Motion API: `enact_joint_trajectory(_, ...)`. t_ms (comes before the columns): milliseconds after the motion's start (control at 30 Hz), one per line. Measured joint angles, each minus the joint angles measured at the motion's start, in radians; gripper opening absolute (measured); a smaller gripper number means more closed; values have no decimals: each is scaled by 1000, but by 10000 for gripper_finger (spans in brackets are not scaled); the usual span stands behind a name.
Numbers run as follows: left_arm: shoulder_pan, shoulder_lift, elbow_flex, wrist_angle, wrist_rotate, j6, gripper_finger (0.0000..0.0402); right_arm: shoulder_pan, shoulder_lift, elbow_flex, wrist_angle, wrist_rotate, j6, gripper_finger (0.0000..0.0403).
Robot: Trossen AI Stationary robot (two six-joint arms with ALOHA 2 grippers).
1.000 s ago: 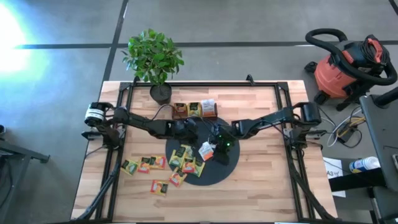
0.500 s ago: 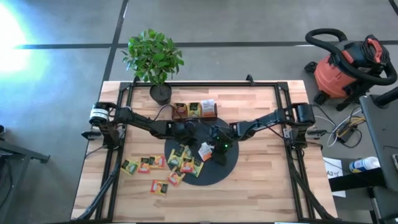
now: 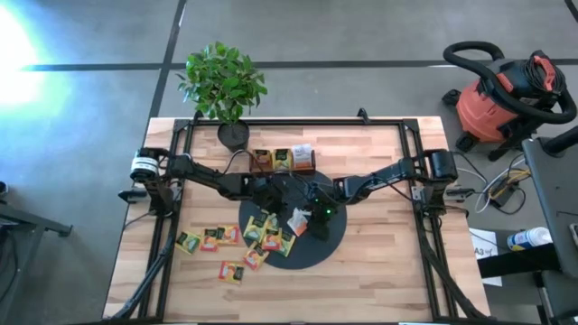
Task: Pick & Place Tea
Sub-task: Put the left white tea bag into the right slot of the wooden organizer
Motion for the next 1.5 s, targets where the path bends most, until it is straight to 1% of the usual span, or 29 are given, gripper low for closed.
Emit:
enact_joint_trajectory(267, 11, 0, 0, -2, -35, 0, 76, 0, 0, -1, 0, 2, 0, 81)
enact_joint_trajectory(433, 18, 0, -6, -17, -35, 0, 76, 0, 1, -1, 0, 3, 0, 81)
enact_joint_trajectory(767, 11, 0, -15, -29, 36, -21, 76, 1, 1, -2, 0, 19, 1, 81)
enact_joint_trajectory(933, -11, -4, -15, -31, 45, -55, 76, 1, 1, -2, 3, 22, 3, 82)
enact_joint_trajectory(1067, -28, -4, -15, 19, 44, -67, 76, 1, 3, -3, 35, 28, 8, 82)
enact_joint_trajectory(1233, -31, -4, -14, 91, -19, -67, 76, 0, 5, -3, 75, 34, 21, 82)
enact_joint_trajectory(1367, -30, -4, -13, 94, -64, -53, 76, 0, 5, -2, 75, 33, 21, 82)
enact_joint_trajectory(1500, -29, 1, -13, 96, -72, -24, 75, 0, 1, -2, 77, 30, 21, 82)
